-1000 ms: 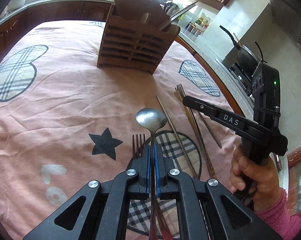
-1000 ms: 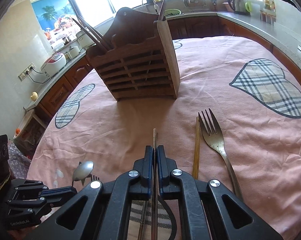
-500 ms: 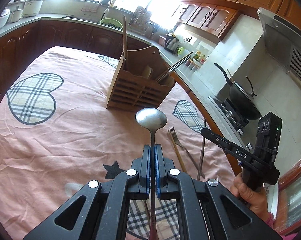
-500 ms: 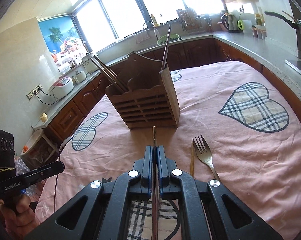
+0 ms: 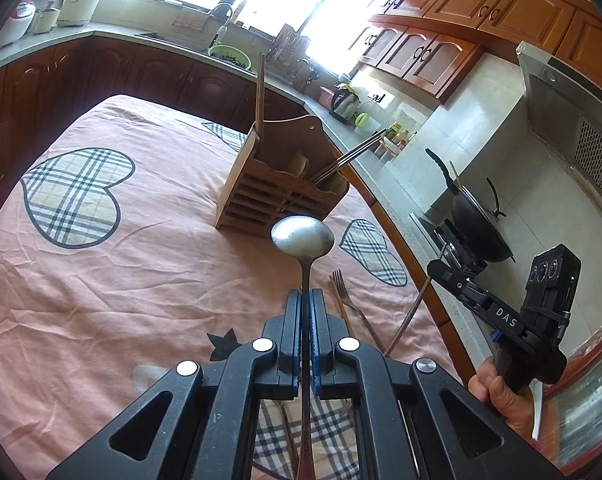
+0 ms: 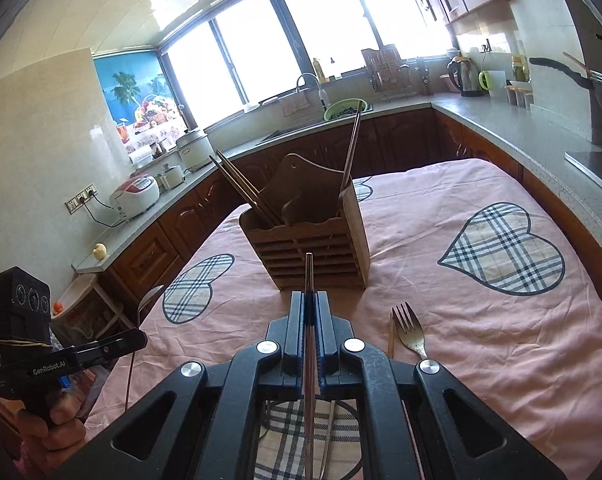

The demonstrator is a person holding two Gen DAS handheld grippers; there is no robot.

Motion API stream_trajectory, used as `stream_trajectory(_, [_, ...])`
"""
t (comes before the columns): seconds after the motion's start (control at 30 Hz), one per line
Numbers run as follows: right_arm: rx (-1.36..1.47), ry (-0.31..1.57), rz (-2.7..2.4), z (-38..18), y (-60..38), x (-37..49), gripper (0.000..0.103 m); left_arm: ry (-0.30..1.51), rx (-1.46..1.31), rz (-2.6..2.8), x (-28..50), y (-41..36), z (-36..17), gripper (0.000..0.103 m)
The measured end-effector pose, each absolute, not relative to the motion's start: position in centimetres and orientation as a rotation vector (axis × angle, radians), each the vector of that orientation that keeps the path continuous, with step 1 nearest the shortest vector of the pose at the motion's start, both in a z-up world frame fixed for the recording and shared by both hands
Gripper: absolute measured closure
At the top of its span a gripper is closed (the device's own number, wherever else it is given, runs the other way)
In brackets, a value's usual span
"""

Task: Organize utensils
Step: 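Lift the spoon and chopstick upright and carry them toward the wooden holder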

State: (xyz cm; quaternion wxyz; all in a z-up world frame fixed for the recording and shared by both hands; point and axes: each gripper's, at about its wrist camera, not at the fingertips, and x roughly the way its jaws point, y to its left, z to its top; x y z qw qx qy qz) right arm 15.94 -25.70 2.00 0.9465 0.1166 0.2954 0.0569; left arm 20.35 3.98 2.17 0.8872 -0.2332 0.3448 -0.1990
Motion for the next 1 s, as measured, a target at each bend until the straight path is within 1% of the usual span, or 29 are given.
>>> stream_trajectory(0.47, [0.233, 0.554, 0.133, 3.5, -25.3, 15.3, 0.099, 0.636, -0.562, -0.441, 20.1, 5.2, 2.5, 0.101])
stream_trajectory(0.87, [0.218, 0.502, 0.163, 5.3, -24.5, 15.9, 0.099, 0.555, -0.462, -0.486, 21.1, 3.8, 4.6, 0.101])
stream_trajectory(0.97, [0.222, 0.498, 0.164, 5.2, -24.5, 16.1, 0.099, 0.567, -0.435, -0.487, 21.3, 3.2, 4.0, 0.101])
stream_trajectory(1.0, [0.225, 0.500, 0.162, 5.1, -24.6, 16.2, 0.099, 0.595, -0.404, -0.472, 21.7, 2.9, 3.6, 0.101])
